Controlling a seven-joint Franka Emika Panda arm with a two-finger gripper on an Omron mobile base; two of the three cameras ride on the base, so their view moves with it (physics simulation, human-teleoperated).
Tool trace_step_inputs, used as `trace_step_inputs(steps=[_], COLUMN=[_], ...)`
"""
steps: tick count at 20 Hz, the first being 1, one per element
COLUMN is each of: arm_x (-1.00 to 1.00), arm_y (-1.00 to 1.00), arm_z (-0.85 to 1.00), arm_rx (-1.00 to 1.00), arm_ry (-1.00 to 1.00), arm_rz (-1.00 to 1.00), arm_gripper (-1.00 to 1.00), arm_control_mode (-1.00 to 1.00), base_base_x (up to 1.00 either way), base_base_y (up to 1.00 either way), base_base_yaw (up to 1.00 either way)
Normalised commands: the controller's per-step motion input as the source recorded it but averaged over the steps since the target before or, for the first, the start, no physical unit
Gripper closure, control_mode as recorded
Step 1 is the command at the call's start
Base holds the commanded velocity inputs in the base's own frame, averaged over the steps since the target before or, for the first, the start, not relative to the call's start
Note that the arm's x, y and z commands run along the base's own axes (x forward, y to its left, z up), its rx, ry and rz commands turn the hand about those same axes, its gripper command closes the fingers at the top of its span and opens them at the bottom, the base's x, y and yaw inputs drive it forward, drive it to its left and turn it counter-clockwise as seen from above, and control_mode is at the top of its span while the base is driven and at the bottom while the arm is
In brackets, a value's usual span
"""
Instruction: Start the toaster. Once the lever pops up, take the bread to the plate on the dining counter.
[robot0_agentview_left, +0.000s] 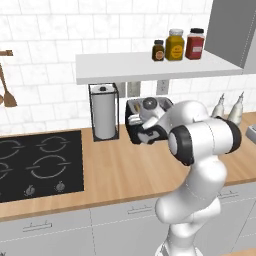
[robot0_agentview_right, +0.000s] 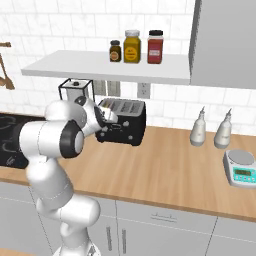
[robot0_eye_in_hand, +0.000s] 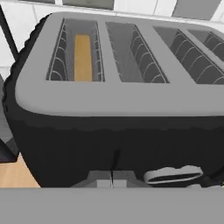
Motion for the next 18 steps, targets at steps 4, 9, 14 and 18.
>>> trace_step_inputs(steps=[4,9,14,18], arm_x=[-0.31,-0.42,-0.27,-0.11], arm_y=[-0.31,-0.58,-0.58,-0.36], arm_z=[0.32,0.07,0.32,0.76], arm_rx=[0.10,0.20,0.26,0.25], arm_ry=[0.02,0.00,0.00,0.00], arm_rz=[-0.07,-0.04,0.00,0.00], arm_gripper=[1.00,1.00,1.00,1.00], arm_control_mode=[-1.00,-1.00,-1.00,-1.00], base_base_x=[0.00,0.00,0.00,0.00], base_base_y=[0.00,0.00,0.00,0.00], base_base_yaw=[0.00,0.00,0.00,0.00])
